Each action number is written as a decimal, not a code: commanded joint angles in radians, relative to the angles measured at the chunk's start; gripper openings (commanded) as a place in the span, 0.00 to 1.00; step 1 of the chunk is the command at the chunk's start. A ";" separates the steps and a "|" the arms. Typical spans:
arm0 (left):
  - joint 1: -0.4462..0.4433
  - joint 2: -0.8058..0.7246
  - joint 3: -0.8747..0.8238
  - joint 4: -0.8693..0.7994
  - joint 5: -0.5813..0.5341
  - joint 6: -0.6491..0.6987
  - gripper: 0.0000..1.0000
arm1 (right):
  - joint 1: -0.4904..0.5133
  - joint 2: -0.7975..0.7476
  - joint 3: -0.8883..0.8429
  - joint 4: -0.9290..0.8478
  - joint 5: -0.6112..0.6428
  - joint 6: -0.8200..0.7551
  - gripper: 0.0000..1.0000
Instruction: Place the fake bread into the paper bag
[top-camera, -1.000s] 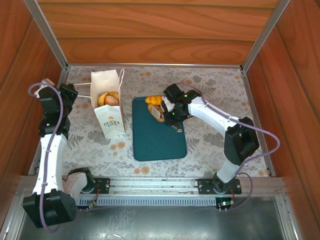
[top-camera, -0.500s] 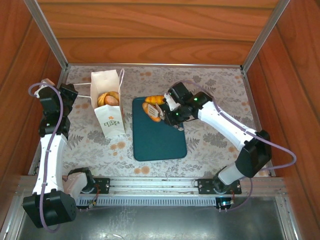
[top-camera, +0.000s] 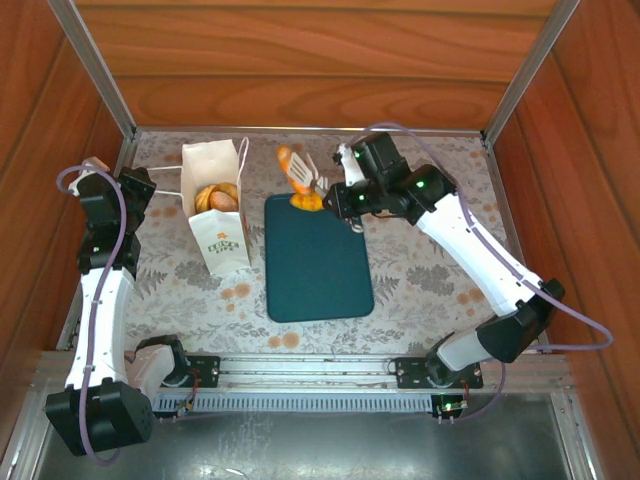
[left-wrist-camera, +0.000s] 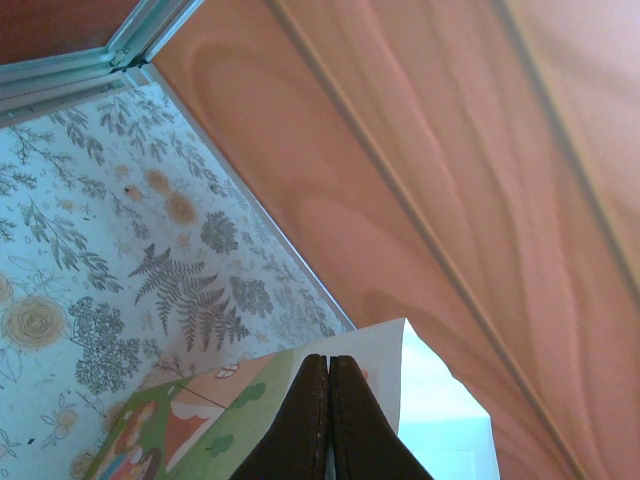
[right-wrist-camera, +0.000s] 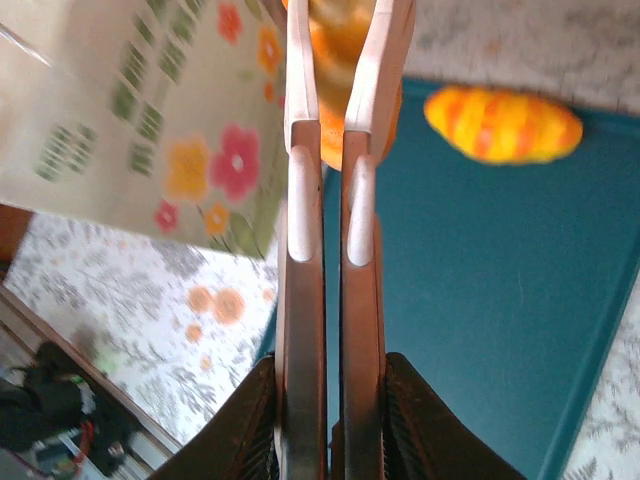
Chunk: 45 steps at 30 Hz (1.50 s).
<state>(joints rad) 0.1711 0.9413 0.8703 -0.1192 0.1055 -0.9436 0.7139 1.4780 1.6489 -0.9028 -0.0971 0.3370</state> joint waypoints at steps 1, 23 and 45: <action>0.006 0.001 0.017 0.013 -0.002 -0.009 0.00 | 0.004 -0.033 0.102 0.040 0.006 0.035 0.27; 0.006 -0.001 0.008 0.024 0.000 -0.014 0.00 | 0.209 0.248 0.655 -0.041 -0.042 -0.016 0.28; 0.006 0.000 0.004 0.030 0.000 -0.015 0.00 | 0.319 0.431 0.692 -0.160 0.122 -0.103 0.27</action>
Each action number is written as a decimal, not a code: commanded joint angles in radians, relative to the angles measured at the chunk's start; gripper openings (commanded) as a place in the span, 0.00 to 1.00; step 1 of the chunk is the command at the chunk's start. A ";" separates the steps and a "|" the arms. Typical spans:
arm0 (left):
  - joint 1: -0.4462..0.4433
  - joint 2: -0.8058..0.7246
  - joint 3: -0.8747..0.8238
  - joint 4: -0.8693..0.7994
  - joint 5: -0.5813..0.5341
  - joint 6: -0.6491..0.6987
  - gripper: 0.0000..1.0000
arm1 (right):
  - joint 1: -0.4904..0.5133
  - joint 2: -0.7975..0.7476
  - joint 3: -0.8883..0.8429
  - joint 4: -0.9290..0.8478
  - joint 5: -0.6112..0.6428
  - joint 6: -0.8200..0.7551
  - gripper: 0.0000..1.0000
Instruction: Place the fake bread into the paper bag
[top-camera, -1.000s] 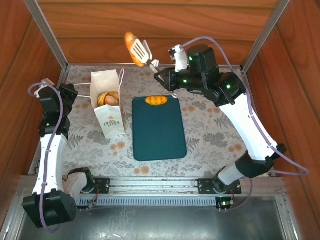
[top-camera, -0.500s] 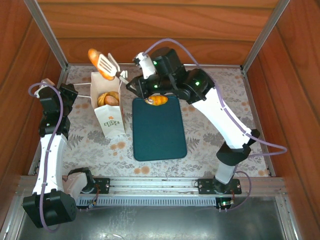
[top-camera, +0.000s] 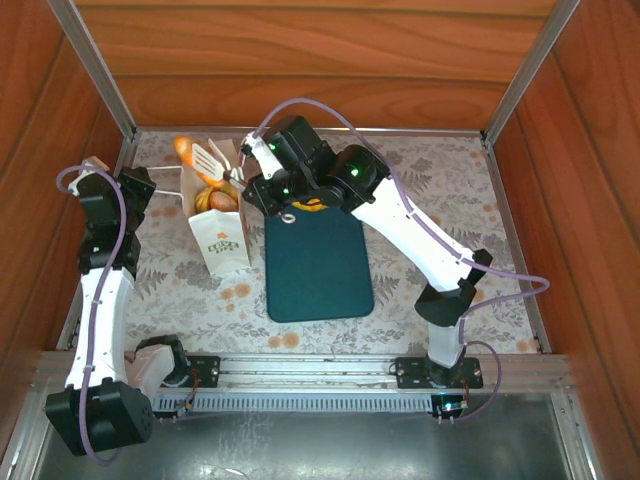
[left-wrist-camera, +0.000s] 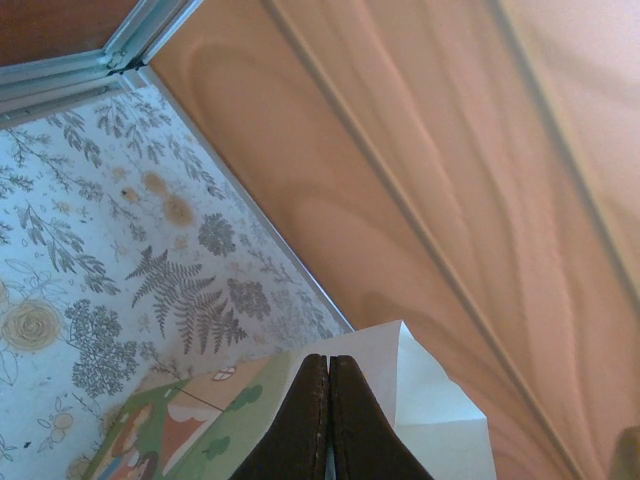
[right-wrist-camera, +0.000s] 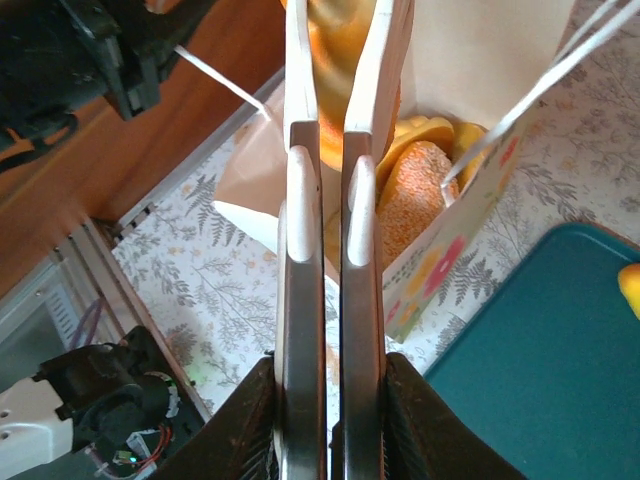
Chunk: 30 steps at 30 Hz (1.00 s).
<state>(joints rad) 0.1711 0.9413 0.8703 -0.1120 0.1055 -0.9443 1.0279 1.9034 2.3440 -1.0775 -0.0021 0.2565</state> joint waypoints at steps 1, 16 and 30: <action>0.006 0.001 0.003 0.023 0.000 -0.014 0.00 | 0.005 0.011 -0.008 0.011 0.029 -0.022 0.28; 0.006 -0.001 0.000 0.023 -0.004 -0.013 0.00 | 0.005 0.034 -0.094 0.027 0.009 -0.025 0.40; 0.006 0.005 0.003 0.025 -0.001 -0.014 0.00 | 0.005 0.030 -0.098 0.031 0.003 -0.023 0.46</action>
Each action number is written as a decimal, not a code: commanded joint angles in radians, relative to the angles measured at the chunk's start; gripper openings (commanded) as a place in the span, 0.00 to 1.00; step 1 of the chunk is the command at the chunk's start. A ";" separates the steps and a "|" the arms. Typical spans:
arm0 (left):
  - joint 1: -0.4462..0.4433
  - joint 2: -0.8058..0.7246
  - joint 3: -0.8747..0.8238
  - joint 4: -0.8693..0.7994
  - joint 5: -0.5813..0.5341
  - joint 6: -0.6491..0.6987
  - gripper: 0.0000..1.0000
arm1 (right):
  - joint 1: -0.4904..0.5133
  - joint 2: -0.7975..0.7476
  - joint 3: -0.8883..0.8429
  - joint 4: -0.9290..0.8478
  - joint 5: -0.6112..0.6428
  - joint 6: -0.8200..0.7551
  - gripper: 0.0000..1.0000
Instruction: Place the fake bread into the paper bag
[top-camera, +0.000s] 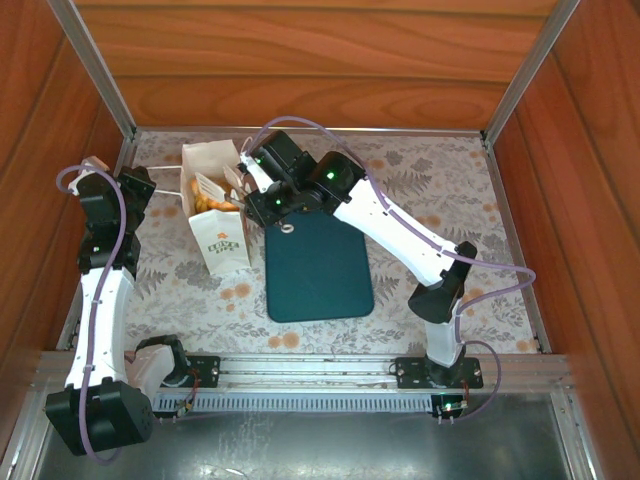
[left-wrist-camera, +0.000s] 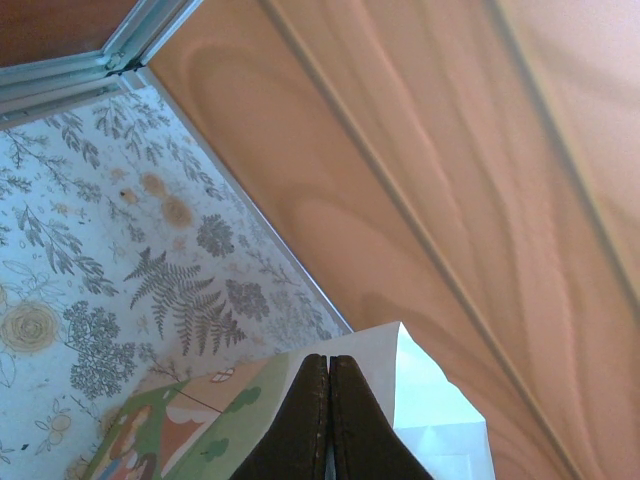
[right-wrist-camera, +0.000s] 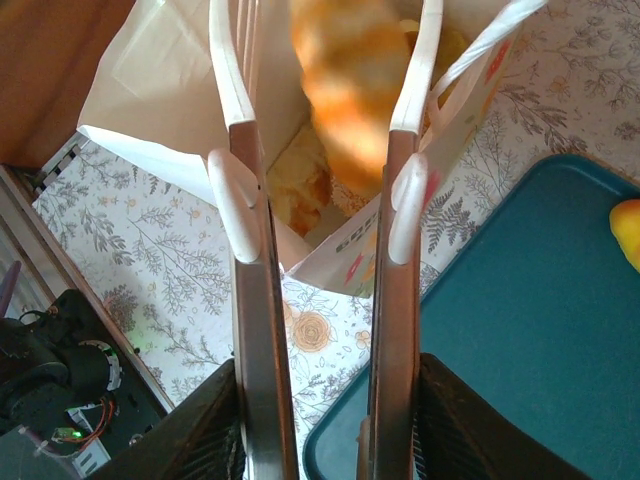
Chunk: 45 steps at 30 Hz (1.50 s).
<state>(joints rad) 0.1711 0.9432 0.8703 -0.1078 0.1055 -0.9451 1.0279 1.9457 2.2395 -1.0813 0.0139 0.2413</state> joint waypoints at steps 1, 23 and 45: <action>0.007 0.003 0.004 0.021 0.000 -0.013 0.00 | 0.005 -0.014 0.009 0.034 -0.013 -0.008 0.47; 0.007 -0.002 0.003 0.017 -0.001 -0.014 0.00 | -0.035 -0.244 0.060 0.027 0.112 -0.002 0.43; 0.006 -0.004 0.018 0.007 0.000 -0.010 0.00 | -0.418 -0.497 -0.648 0.274 -0.053 0.131 0.40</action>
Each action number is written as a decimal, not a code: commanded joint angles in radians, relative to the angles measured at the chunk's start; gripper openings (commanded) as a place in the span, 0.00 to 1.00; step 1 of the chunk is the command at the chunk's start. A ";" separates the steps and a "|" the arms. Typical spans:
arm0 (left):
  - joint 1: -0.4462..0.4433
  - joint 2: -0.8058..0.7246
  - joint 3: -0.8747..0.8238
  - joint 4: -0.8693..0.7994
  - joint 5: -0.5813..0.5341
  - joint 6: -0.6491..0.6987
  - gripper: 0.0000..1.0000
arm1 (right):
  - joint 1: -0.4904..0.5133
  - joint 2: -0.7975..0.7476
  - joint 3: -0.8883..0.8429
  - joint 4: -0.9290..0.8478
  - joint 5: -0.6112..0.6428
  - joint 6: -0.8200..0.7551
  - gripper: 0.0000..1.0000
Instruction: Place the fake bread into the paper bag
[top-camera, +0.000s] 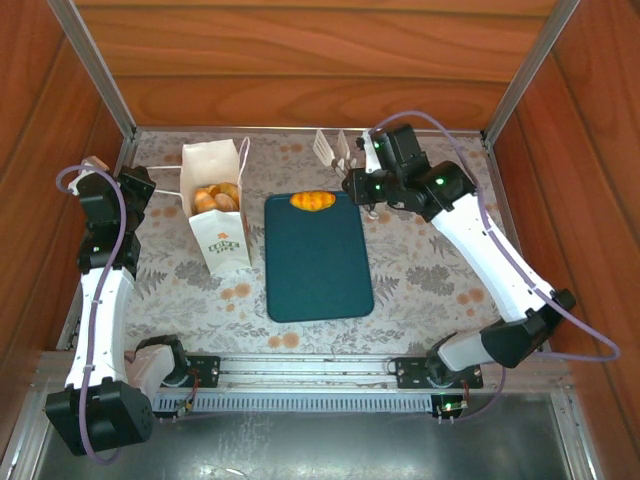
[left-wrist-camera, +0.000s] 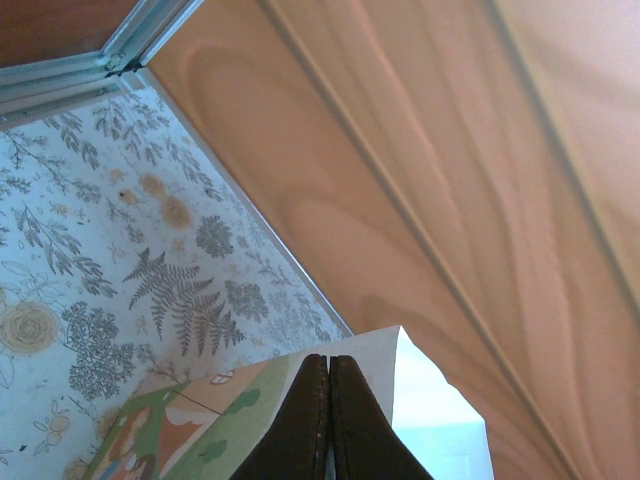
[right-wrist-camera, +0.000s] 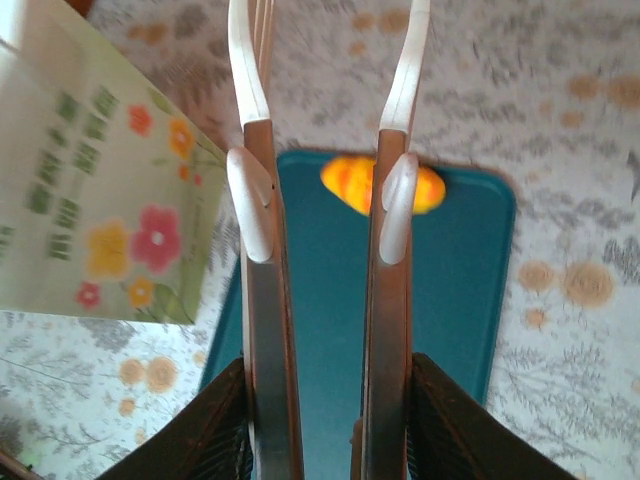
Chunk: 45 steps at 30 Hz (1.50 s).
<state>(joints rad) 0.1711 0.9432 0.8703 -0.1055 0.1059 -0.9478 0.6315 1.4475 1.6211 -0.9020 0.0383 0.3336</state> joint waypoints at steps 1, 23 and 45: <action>0.007 -0.003 0.018 0.005 0.001 -0.008 0.00 | -0.037 0.014 -0.048 0.109 -0.101 0.044 0.40; 0.007 0.005 0.018 0.009 -0.004 -0.005 0.00 | -0.184 0.311 -0.132 0.197 -0.255 0.082 0.36; 0.006 0.009 0.026 0.006 0.005 -0.008 0.00 | -0.196 0.269 -0.246 0.233 -0.377 0.122 0.32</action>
<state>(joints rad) 0.1711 0.9508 0.8703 -0.1055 0.1062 -0.9478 0.4423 1.7752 1.3872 -0.6880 -0.2699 0.4332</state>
